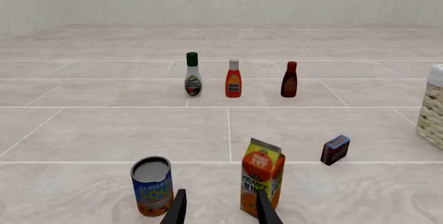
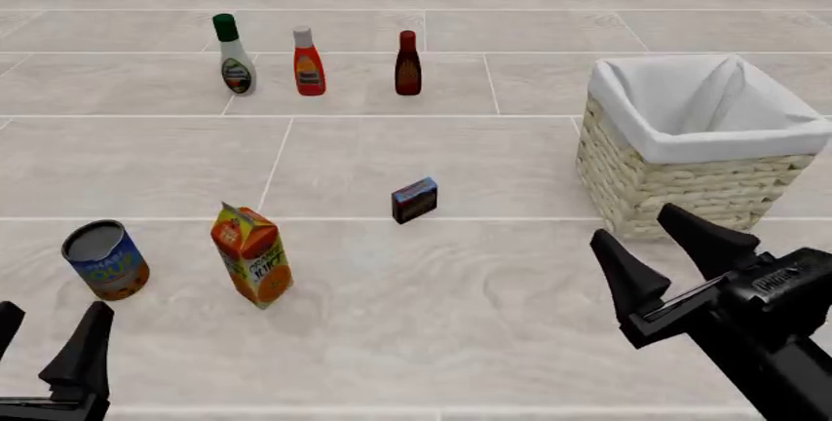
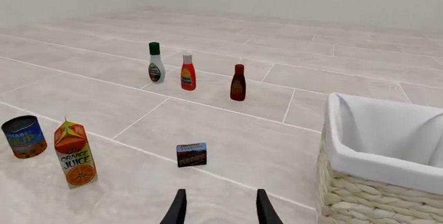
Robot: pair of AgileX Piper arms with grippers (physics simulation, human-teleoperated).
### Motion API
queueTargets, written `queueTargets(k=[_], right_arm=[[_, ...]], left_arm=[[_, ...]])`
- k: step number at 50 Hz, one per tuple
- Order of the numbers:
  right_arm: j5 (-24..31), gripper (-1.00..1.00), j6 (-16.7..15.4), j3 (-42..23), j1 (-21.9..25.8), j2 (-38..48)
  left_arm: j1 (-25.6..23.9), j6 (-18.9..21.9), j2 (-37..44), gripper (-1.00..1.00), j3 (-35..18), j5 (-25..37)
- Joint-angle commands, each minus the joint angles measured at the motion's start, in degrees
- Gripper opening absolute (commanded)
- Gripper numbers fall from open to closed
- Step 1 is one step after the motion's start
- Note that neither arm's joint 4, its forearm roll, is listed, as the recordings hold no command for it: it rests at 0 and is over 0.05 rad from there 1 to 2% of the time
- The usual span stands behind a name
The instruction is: Pick the chocolate pudding and place it in the basket.
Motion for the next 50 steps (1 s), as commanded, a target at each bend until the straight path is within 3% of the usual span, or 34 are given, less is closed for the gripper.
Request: queueTargets(k=[1, 10, 33, 50], right_arm=[[-3.85, 1.0, 0.67, -2.66, 1.63, 7.12], [-6.6, 1.0, 1.04, -5.87, 2.26, 13.91], [-7.15, 1.0, 0.23, -14.51, 4.61, 23.33], [-10.13, 1.0, 1.86, -19.48, 4.5, 31.01]], left_arm=[[0.0, 0.0, 0.0, 1.0, 0.0, 0.0], [0.0, 0.0, 0.0, 1.0, 0.0, 0.0], [0.0, 0.0, 0.0, 1.0, 0.0, 0.0], [0.0, 0.0, 0.0, 1.0, 0.0, 0.0]])
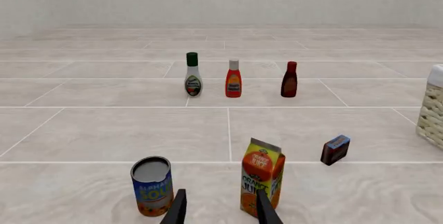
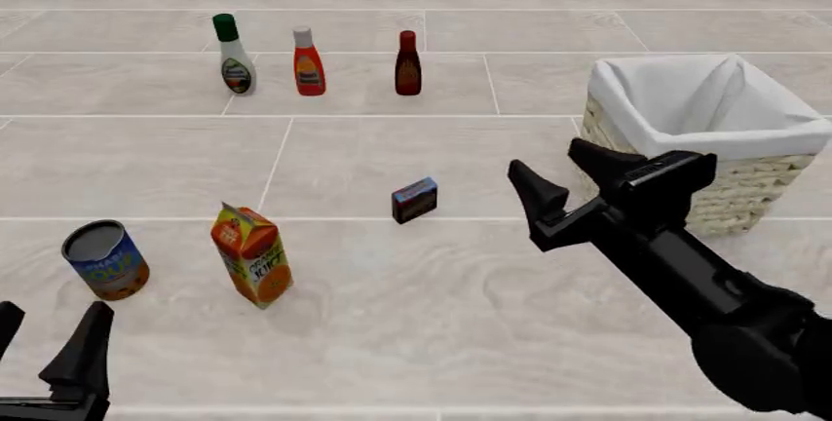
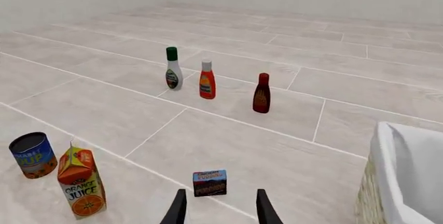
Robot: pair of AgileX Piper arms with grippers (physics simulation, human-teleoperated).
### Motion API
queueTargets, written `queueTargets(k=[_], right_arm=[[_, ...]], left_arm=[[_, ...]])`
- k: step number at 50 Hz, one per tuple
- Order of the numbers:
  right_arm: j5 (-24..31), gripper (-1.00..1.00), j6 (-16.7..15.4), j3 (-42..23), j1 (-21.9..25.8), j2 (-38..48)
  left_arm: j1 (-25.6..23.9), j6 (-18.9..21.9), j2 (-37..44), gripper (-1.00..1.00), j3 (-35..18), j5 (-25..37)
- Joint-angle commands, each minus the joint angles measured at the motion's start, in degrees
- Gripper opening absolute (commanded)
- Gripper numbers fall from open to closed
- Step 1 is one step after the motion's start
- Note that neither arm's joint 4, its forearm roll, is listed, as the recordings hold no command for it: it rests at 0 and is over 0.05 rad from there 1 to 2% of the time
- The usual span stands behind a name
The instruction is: Pick the chocolate pudding and place it in the basket.
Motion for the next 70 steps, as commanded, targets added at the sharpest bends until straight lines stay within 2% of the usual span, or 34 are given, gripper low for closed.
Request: queueTargets(k=[1, 19, 24, 37, 59, 62, 65, 70], right_arm=[[-1.79, 1.0, 0.73, -3.13, 0.08, 4.85], [-1.77, 1.0, 1.14, -7.9, 0.38, 11.17], [-0.03, 1.0, 2.89, -10.9, 0.11, 13.62], [1.98, 1.0, 2.7, -15.59, 0.21, 17.21], [9.45, 1.0, 2.3, -25.11, 0.26, 20.87], [11.32, 1.0, 2.39, -27.01, 0.12, 21.97], [12.87, 1.0, 1.01, -28.94, -0.29, 23.1], [16.42, 1.0, 1.2, -32.59, -1.31, 25.02]], left_arm=[[0.0, 0.0, 0.0, 1.0, 0.0, 0.0], [0.0, 0.0, 0.0, 1.0, 0.0, 0.0], [0.0, 0.0, 0.0, 1.0, 0.0, 0.0], [0.0, 0.0, 0.0, 1.0, 0.0, 0.0], [0.0, 0.0, 0.0, 1.0, 0.0, 0.0], [0.0, 0.0, 0.0, 1.0, 0.0, 0.0], [0.0, 0.0, 0.0, 1.0, 0.0, 0.0], [0.0, 0.0, 0.0, 1.0, 0.0, 0.0]])
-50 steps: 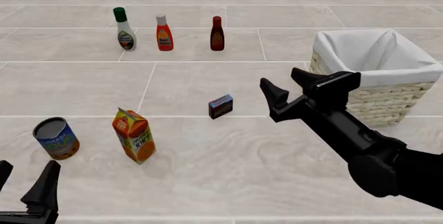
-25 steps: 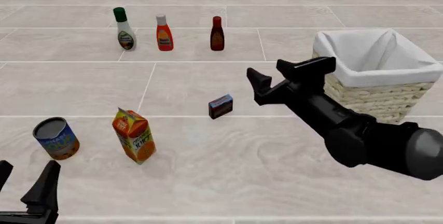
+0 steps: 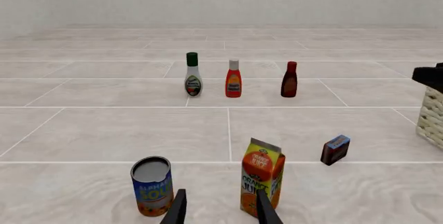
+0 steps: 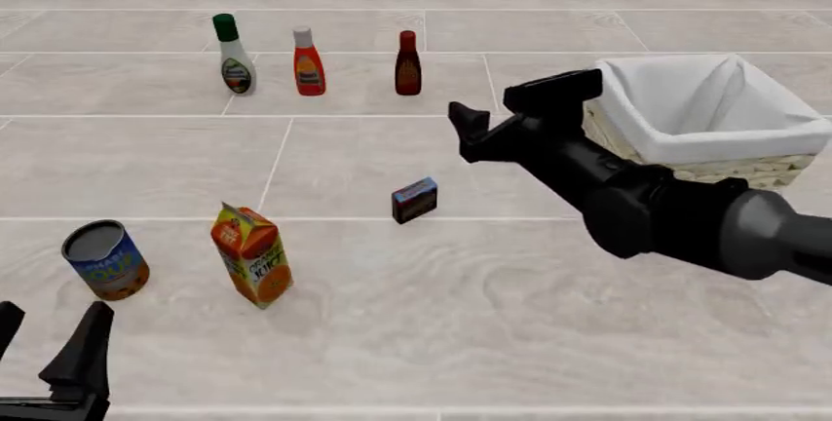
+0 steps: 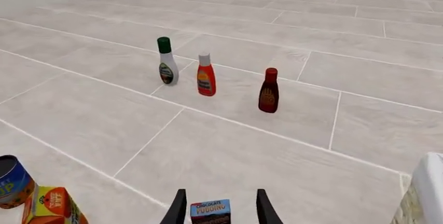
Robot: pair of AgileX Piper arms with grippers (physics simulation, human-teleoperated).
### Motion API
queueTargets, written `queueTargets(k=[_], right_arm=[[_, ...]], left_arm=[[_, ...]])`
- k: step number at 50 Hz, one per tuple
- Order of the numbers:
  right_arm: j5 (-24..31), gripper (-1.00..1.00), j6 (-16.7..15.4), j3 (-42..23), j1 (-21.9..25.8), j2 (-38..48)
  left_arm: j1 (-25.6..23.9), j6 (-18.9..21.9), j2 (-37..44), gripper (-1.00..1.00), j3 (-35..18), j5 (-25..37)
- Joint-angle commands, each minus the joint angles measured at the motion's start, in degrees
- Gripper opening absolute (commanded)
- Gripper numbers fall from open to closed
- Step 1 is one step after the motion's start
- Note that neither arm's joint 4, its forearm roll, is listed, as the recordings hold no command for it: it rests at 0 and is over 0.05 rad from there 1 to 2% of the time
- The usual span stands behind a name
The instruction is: Pick the chocolate pudding and place it in the basket.
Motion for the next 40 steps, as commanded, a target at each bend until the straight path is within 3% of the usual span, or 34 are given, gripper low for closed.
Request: queueTargets(k=[1, 17, 26, 32, 40], right_arm=[[6.33, 1.0, -0.46, -6.85, -1.31, 3.57], [15.94, 1.0, 1.41, -15.54, -2.18, 7.15], [22.01, 1.0, 5.67, -21.2, -1.63, 9.31], [24.28, 1.0, 6.69, -23.9, -2.27, 10.33], [26.77, 1.0, 12.03, -26.2, -4.15, 13.0]], left_arm=[[0.0, 0.0, 0.0, 1.0, 0.0, 0.0], [0.0, 0.0, 0.0, 1.0, 0.0, 0.0], [0.0, 0.0, 0.0, 1.0, 0.0, 0.0], [0.0, 0.0, 0.0, 1.0, 0.0, 0.0], [0.0, 0.0, 0.0, 1.0, 0.0, 0.0]])
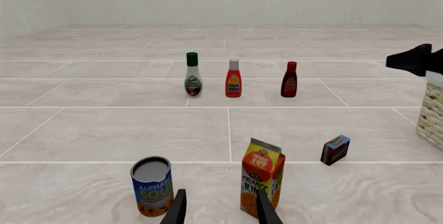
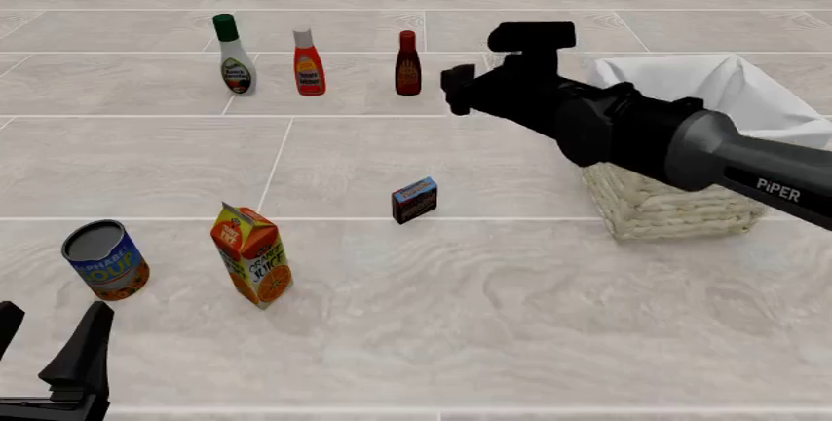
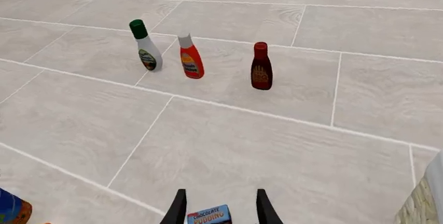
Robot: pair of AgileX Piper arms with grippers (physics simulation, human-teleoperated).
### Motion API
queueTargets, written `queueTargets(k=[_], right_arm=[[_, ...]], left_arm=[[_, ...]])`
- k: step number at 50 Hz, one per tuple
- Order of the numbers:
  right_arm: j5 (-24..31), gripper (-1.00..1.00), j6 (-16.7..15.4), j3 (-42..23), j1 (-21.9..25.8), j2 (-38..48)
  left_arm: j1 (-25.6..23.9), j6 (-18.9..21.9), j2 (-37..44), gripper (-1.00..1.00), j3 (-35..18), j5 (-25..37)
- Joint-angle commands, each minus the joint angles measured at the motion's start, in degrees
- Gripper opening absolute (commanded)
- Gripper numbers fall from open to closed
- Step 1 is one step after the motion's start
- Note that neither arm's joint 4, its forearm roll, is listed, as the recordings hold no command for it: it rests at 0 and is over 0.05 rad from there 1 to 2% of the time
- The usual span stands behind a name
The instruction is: Pick the chocolate pudding and place it in the basket.
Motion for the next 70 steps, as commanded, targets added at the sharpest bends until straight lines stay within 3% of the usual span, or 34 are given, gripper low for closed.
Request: queueTargets(k=[1, 8, 26, 29, 33, 53, 57, 70], right_arm=[[4.3, 1.0, 5.46, -4.06, -1.76, 2.98], [7.02, 1.0, 6.99, -5.82, -3.86, 4.05], [16.03, 1.0, 6.06, -13.58, -4.19, 7.76], [19.17, 1.0, 9.01, -15.69, -3.84, 9.94], [19.57, 1.0, 8.04, -16.45, -3.8, 9.96], [27.03, 1.0, 16.99, -23.11, -5.59, 14.53], [27.82, 1.0, 16.54, -24.29, -6.34, 14.79], [31.16, 1.0, 21.48, -27.54, -7.27, 16.12]], left_arm=[[0.0, 0.0, 0.0, 1.0, 0.0, 0.0], [0.0, 0.0, 0.0, 1.0, 0.0, 0.0], [0.0, 0.0, 0.0, 1.0, 0.0, 0.0], [0.0, 0.0, 0.0, 1.0, 0.0, 0.0], [0.0, 0.0, 0.0, 1.0, 0.0, 0.0], [0.0, 0.0, 0.0, 1.0, 0.0, 0.0], [0.0, 0.0, 0.0, 1.0, 0.0, 0.0], [0.0, 0.0, 0.0, 1.0, 0.0, 0.0]])
